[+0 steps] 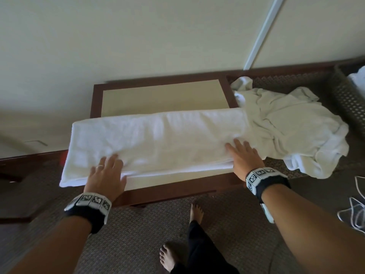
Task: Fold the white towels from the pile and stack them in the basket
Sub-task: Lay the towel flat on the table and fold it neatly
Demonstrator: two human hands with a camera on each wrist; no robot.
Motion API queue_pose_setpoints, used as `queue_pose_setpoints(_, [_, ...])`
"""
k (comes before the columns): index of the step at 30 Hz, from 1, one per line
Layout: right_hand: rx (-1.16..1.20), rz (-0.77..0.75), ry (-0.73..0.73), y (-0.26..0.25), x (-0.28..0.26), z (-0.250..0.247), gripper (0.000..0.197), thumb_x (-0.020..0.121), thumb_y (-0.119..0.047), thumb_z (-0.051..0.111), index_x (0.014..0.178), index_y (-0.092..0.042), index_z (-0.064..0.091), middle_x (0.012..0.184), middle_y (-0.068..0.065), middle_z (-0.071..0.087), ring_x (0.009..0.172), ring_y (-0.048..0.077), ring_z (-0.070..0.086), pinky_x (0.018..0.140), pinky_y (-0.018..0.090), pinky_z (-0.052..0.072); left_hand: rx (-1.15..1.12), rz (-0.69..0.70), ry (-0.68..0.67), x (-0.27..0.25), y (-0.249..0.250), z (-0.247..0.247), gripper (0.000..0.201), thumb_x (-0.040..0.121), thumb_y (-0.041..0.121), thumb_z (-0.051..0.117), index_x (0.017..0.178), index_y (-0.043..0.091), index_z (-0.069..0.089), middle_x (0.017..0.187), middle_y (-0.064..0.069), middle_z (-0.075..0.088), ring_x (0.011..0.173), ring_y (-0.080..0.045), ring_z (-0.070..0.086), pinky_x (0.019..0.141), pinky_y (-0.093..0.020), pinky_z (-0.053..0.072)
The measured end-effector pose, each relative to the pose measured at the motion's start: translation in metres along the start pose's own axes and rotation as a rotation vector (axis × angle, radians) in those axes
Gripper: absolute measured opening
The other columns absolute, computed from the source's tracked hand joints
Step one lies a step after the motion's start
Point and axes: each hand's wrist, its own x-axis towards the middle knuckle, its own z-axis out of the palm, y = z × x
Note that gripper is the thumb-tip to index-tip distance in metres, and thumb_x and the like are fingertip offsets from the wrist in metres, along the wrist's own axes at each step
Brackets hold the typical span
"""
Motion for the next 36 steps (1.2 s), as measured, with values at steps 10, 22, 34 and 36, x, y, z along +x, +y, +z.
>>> queue_pose_setpoints(10, [-0.037,0.01,0.016,0.032,-0.038,-0.009,0.038,0.087,-0.007,0.054,0.123,-0.012,0.061,0.147,0.007,0.045,0.137,0.026,0.04,0.106,0.041,0.04,-0.054,0.217,0.046,-0.01,0.048,0.005,0.049,0.079,0.023,0.08,0.124,0.01,0.066,0.145,-0.018,0.054,0.128,-0.042,0.057,0.09,-0.061,0.054])
queue_pose_setpoints(22, [0.529,0.506,-0.088,0.063,-0.004,0.004,0.079,0.087,-0.056,0.059,0.144,-0.015,0.025,0.137,0.016,0.049,0.113,0.035,0.059,0.084,0.041,0.053,-0.113,0.349,0.001,0.02,0.122,0.008,0.067,0.095,0.066,0.033,0.15,0.029,0.04,0.16,-0.009,0.034,0.146,-0.034,0.037,0.113,-0.058,0.038])
queue_pose_setpoints(34, [0.62,0.55,0.017,0.147,0.11,-0.076,0.05,0.08,-0.026,0.071,0.124,-0.009,0.055,0.124,0.013,0.061,0.109,0.033,0.059,0.078,0.032,0.045,-0.272,0.306,0.039,0.093,0.174,-0.022,0.059,0.094,0.062,0.04,0.127,0.021,0.065,0.138,-0.005,0.058,0.12,-0.027,0.061,0.096,-0.044,0.054])
queue_pose_setpoints(36, [0.616,0.574,0.107,0.165,0.129,-0.108,0.05,0.084,-0.02,0.065,0.131,-0.012,0.05,0.13,0.016,0.058,0.115,0.037,0.056,0.087,0.035,0.045,-0.267,0.268,0.042,0.109,0.174,-0.029,0.055,0.09,0.058,0.043,0.123,0.02,0.067,0.134,-0.005,0.061,0.116,-0.026,0.064,0.094,-0.043,0.055])
